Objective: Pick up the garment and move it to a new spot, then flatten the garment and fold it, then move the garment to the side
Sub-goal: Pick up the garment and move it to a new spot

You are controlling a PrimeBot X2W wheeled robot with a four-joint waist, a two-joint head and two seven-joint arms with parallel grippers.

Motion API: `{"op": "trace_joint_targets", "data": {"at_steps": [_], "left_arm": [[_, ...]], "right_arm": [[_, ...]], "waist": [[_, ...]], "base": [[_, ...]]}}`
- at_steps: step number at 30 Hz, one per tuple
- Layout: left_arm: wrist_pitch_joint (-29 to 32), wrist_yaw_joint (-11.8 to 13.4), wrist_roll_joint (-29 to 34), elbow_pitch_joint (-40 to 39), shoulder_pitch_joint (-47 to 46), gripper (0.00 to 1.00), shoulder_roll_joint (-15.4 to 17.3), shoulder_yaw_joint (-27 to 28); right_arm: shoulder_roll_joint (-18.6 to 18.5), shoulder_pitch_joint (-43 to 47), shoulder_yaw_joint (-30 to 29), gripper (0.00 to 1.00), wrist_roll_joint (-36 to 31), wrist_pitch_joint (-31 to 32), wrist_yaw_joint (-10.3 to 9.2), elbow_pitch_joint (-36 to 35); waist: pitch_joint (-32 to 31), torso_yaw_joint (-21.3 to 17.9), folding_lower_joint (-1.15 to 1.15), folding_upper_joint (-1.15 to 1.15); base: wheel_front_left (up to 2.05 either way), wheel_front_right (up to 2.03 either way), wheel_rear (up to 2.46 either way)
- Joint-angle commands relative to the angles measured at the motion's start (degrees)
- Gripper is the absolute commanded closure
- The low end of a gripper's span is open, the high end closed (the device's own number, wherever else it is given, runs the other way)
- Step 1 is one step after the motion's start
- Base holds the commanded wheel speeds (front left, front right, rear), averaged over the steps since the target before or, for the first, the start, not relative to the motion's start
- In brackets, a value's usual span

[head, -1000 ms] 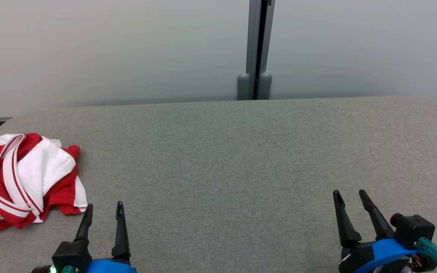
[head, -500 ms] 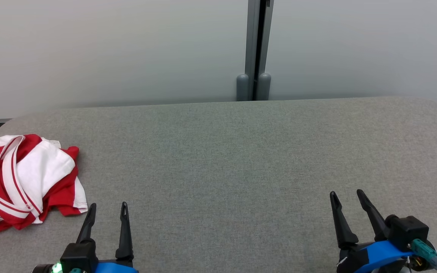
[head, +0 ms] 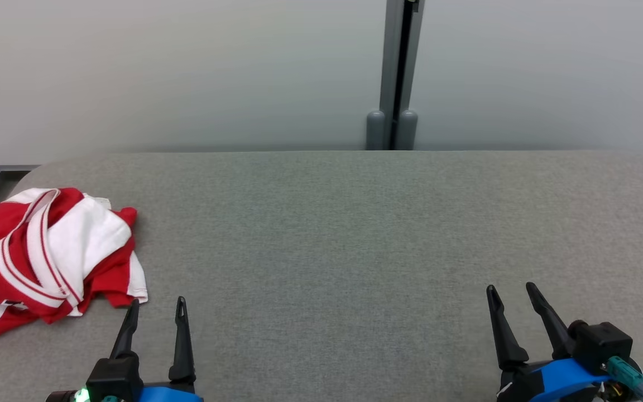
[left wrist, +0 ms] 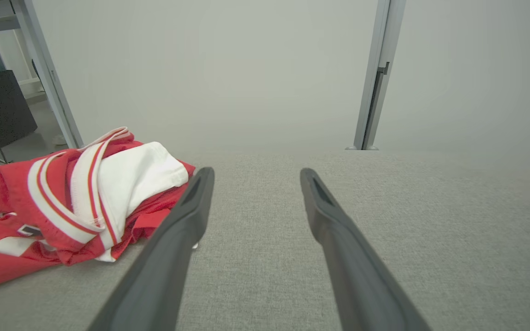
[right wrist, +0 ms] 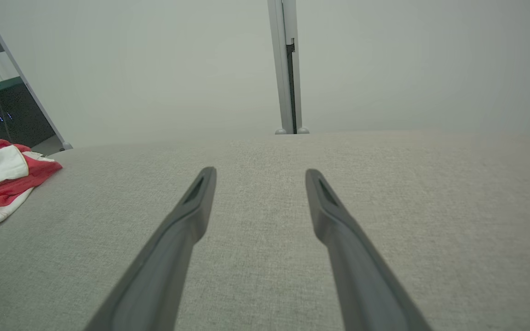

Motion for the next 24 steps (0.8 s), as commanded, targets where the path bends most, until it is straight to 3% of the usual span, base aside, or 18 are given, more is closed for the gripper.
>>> {"op": "trace_joint_targets", "data": {"at_steps": [1, 17, 24], "left_arm": [[0.0, 0.5, 0.0, -0.7, 1.0, 0.0, 0.3, 0.0], [0.9, 2.0, -0.8, -3.9, 3.5, 0.0, 1.4, 0.7], [1.1, 2.6, -1.3, -4.8, 4.7, 0.0, 1.6, 0.8]], "right_arm": [[-0.3, 1.0, -0.1, 0.0, 0.4, -0.4, 0.15, -0.4], [-0.3, 1.2, 1.5, 0.0, 1.0, -0.7, 0.15, -0.1], [-0.3, 1.1, 2.0, 0.0, 1.3, -0.7, 0.14, 0.3]], "waist": [[0.6, 2.1, 0.0, 0.0], [-0.2, 18.5, 0.0, 0.0], [-0.1, 22.3, 0.0, 0.0]], "base": [[0.0, 0.0, 0.0], [0.0, 0.0, 0.0], [0.0, 0.0, 0.0]]}}
